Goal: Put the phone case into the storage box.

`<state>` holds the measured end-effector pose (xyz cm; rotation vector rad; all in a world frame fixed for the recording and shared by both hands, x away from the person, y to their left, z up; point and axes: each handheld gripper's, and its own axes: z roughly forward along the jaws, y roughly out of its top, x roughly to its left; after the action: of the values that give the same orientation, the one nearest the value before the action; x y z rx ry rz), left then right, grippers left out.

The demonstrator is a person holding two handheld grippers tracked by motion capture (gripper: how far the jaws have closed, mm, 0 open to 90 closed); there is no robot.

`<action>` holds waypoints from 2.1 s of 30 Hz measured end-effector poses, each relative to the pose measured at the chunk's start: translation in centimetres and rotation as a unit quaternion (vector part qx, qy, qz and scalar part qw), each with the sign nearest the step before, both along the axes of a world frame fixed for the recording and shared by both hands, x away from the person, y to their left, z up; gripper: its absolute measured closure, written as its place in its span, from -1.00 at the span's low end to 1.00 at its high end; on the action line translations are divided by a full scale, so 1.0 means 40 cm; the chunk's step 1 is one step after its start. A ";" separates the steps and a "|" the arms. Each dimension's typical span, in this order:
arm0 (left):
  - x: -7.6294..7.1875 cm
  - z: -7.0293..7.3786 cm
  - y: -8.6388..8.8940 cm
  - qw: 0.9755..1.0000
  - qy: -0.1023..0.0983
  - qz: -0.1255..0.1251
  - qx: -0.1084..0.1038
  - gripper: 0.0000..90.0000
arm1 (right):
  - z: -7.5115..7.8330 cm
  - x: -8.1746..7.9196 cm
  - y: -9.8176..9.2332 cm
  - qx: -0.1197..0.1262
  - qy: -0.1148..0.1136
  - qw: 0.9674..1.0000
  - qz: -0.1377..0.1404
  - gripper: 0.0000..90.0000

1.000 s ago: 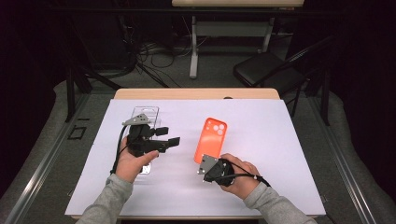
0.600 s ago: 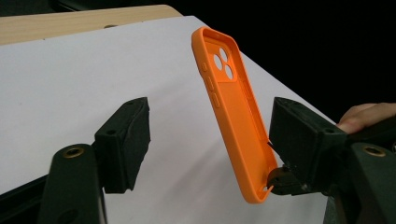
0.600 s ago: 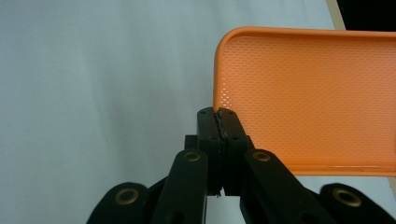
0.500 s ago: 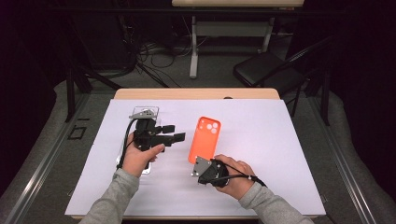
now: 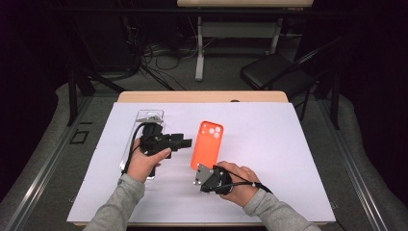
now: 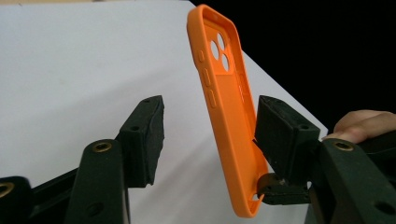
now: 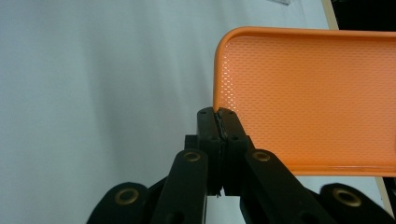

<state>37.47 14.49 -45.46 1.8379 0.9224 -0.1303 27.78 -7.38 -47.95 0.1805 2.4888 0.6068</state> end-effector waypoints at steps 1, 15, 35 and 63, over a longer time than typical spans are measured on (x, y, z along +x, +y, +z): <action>-0.001 -0.002 -0.002 1.000 0.004 0.001 0.003 -0.04 | -0.001 -0.001 0.002 0.000 -0.001 1.000 0.001 0.99; 0.003 -0.027 -0.005 0.999 0.048 0.003 -0.011 0.22 | -0.008 -0.013 0.023 -0.001 -0.001 1.000 0.014 0.99; 0.011 -0.049 -0.015 0.995 0.095 -0.010 -0.014 0.49 | -0.021 -0.027 0.046 0.002 -0.003 0.999 0.032 0.99; 0.014 -0.061 -0.018 0.992 0.123 -0.013 -0.012 0.60 | -0.026 -0.037 0.064 0.001 -0.005 0.999 0.048 0.99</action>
<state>38.05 13.78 -47.90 1.8393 1.0620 -0.3904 26.30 -4.84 -48.98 0.0590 2.4981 0.6484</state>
